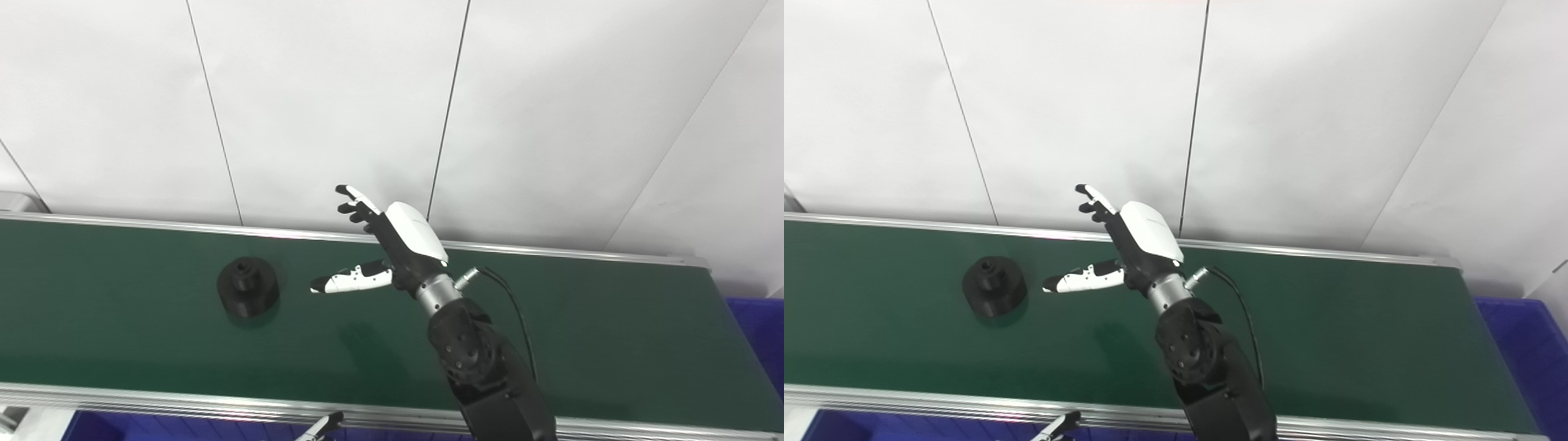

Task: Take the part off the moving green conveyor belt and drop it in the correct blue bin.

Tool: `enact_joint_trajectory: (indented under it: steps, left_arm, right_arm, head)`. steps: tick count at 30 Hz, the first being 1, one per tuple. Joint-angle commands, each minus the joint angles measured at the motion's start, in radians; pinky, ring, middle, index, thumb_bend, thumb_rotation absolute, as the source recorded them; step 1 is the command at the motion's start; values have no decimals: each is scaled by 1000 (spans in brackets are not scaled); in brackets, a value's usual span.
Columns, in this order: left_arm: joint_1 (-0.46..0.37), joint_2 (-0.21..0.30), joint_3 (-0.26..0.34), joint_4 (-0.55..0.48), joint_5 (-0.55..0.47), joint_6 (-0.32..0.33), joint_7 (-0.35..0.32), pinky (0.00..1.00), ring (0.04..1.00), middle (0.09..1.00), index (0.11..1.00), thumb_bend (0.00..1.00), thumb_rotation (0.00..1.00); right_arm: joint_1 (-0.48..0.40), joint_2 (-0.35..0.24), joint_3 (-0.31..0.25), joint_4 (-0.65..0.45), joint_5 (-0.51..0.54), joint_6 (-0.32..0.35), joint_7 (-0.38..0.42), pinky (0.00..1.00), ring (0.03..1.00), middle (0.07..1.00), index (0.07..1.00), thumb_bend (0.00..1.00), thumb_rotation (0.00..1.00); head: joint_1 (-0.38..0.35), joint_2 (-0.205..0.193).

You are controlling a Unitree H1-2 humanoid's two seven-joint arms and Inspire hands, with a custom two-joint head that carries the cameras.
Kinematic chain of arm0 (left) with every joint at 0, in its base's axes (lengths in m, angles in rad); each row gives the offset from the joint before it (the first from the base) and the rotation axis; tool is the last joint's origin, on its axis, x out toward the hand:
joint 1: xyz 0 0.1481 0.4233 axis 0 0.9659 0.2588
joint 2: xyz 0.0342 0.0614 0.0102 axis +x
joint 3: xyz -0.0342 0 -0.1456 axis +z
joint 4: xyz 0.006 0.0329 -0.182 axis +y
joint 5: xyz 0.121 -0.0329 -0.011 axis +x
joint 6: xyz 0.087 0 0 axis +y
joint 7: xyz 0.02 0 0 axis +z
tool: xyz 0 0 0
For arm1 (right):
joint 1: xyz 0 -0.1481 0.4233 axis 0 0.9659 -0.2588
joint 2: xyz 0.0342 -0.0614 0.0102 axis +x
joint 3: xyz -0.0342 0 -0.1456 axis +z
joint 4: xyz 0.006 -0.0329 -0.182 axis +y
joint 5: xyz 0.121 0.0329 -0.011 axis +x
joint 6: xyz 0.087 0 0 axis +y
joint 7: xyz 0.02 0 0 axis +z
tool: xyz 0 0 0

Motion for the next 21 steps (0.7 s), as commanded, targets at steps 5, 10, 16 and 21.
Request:
enact_joint_trajectory:
  steps: [5, 10, 16, 21]
  left_arm:
    - [-13, 12, 4, -28, 21, -30, 6, 740, 853, 902, 946, 981, 268]
    - [-29, 3, -31, -20, 53, -30, 66, 761, 860, 885, 935, 963, 296]
    - [-33, 1, -48, -27, 34, -30, 64, 753, 859, 894, 931, 968, 295]
    - [-16, -2, -29, -48, 10, -30, 25, 774, 870, 904, 935, 980, 264]
  right_arm:
    - [-87, 21, 21, 53, -5, 4, -14, 732, 825, 846, 949, 976, 509]
    - [-133, 38, 49, 133, -15, 5, -17, 741, 826, 866, 948, 990, 506]
    - [-166, 35, 96, 215, -42, -3, -19, 753, 838, 887, 951, 998, 500]
    - [-194, 39, 134, 279, -52, -3, -8, 780, 852, 897, 949, 1000, 491]
  head:
    - [21, 3]
    - [36, 5]
    - [57, 10]
    - [81, 23]
